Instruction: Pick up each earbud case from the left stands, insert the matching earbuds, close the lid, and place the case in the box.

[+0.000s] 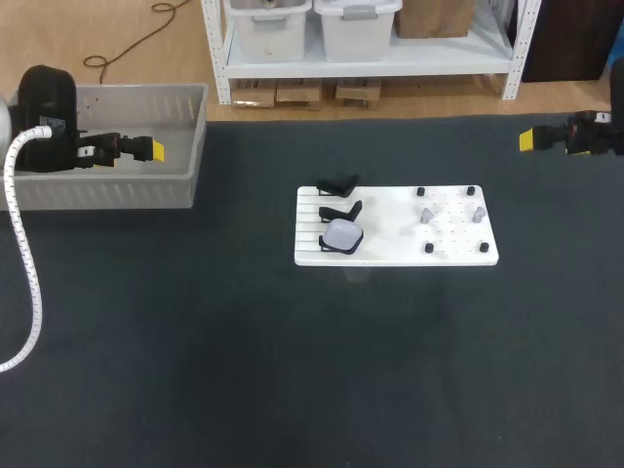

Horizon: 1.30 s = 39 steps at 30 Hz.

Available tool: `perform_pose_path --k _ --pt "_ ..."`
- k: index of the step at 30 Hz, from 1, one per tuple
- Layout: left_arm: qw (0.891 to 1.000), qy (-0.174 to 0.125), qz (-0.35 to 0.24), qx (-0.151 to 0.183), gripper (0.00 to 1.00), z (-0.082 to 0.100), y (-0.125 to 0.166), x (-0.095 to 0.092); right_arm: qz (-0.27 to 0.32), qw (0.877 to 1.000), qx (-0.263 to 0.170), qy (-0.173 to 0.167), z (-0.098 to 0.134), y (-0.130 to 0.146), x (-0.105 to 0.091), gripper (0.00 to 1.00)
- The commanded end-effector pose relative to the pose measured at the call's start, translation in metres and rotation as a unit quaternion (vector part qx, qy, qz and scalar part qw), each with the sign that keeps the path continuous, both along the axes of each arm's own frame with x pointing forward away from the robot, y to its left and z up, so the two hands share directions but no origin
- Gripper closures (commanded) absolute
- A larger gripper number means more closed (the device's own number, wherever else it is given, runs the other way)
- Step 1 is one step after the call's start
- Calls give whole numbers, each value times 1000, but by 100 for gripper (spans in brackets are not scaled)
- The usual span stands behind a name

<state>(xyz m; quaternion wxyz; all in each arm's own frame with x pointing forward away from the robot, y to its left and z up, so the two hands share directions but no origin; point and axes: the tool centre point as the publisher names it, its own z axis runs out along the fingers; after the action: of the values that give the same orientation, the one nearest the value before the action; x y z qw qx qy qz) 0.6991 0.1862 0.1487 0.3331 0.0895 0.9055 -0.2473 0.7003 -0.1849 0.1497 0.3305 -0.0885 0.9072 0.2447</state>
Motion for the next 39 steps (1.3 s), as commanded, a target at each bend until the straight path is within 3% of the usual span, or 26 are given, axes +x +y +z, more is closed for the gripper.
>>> perform_pose_path --k 1,6,14,19,22,27,39 --pt "1000 2 2 3 0 1 -1 0 1 1000 0 0 0 0 0 0" --pt "1000 -5 -7 8 0 4 -5 -2 1 1000 0 0 0 0 0 0" --pt "997 -52 -65 -2 0 14 -20 -8 1 1000 0 0 0 0 0 0" --pt "989 -88 -116 -24 0 23 -26 -10 1 1000 0 0 0 0 0 0" --pt "980 -111 -165 -30 0 28 -31 -13 1 1000 0 0 0 0 0 0" --pt "953 -145 -267 -18 0 32 -42 -18 1 1000 0 0 0 0 0 0" --pt "903 -170 -394 -27 0 29 -67 -21 1 1000 0 0 0 0 0 0"
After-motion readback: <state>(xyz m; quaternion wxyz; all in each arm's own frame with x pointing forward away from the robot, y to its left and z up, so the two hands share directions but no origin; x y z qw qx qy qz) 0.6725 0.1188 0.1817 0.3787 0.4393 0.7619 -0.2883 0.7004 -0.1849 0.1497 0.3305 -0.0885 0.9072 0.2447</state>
